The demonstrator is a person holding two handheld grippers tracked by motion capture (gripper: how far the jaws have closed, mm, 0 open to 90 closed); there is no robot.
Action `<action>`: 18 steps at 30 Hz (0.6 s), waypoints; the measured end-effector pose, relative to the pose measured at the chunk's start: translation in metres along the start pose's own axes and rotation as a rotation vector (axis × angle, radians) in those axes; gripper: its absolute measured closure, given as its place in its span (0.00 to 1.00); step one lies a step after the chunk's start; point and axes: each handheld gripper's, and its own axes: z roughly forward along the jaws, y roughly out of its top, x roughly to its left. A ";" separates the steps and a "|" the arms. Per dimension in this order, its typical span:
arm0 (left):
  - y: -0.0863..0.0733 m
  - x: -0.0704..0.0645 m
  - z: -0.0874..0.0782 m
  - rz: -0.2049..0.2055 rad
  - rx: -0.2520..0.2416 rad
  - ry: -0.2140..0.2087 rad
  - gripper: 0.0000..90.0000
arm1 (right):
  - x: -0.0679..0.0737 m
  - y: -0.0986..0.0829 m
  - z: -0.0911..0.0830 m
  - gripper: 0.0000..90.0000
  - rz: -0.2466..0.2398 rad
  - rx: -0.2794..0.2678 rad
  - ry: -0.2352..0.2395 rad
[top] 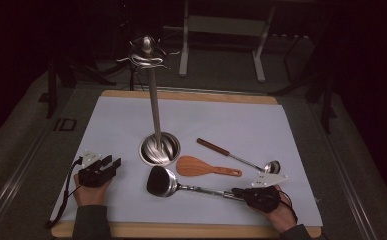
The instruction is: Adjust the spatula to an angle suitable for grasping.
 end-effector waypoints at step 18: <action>0.000 0.000 0.000 -0.003 0.005 0.001 0.65 | -0.007 -0.004 0.019 1.00 -0.045 0.112 -0.090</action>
